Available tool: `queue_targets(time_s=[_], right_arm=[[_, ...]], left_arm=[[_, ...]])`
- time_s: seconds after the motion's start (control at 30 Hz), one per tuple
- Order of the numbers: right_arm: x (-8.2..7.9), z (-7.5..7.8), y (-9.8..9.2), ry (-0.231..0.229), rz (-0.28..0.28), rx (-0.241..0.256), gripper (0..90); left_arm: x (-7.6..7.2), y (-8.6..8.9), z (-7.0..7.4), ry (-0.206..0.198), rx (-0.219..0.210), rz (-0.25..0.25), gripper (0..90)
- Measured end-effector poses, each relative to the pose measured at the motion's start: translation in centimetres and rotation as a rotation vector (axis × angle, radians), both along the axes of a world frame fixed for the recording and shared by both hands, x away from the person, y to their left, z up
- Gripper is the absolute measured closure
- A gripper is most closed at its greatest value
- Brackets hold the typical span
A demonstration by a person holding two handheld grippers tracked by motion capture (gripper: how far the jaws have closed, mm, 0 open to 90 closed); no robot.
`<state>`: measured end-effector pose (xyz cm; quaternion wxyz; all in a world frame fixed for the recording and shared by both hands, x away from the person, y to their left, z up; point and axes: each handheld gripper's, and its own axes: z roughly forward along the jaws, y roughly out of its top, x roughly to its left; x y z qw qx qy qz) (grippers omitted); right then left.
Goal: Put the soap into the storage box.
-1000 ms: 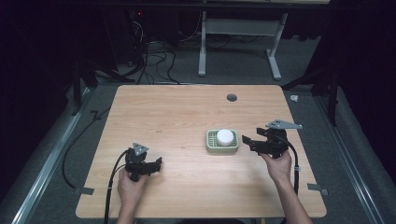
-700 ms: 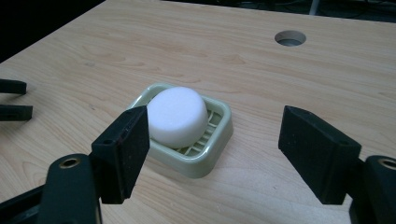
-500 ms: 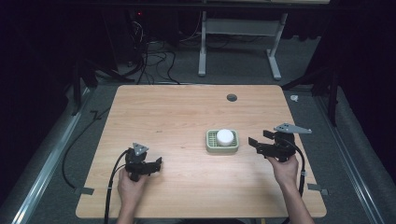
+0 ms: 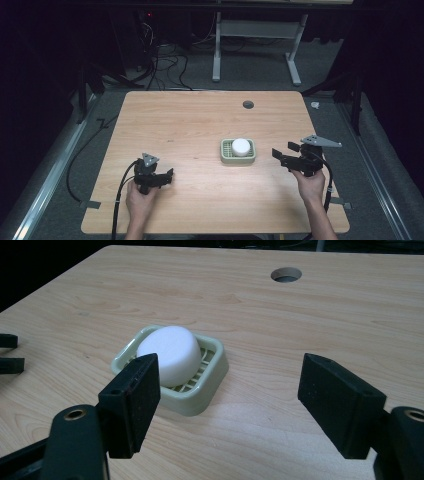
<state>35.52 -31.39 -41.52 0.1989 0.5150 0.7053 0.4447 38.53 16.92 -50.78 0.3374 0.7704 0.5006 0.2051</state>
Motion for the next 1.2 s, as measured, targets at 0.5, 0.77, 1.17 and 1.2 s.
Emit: queue_targets(time_s=[0.5,0.77,1.17,1.2], right_arm=[[-1.2,-0.8,-2.0,0.001,-0.038,0.036,26.3],[-1.4,-1.5,-2.3,0.012,-0.042,0.042,26.5],[-1.5,-3.0,-2.1,0.044,-0.046,0.043,26.7],[-1.5,-3.1,-2.0,0.049,-0.044,0.039,26.7]], left_arm=[[0.0,0.0,0.0,0.000,0.000,0.000,15.0],[0.0,0.0,0.0,0.000,0.000,0.000,15.0],[0.0,0.0,0.0,0.000,0.000,0.000,15.0],[0.0,0.0,0.0,0.000,0.000,0.000,15.0]])
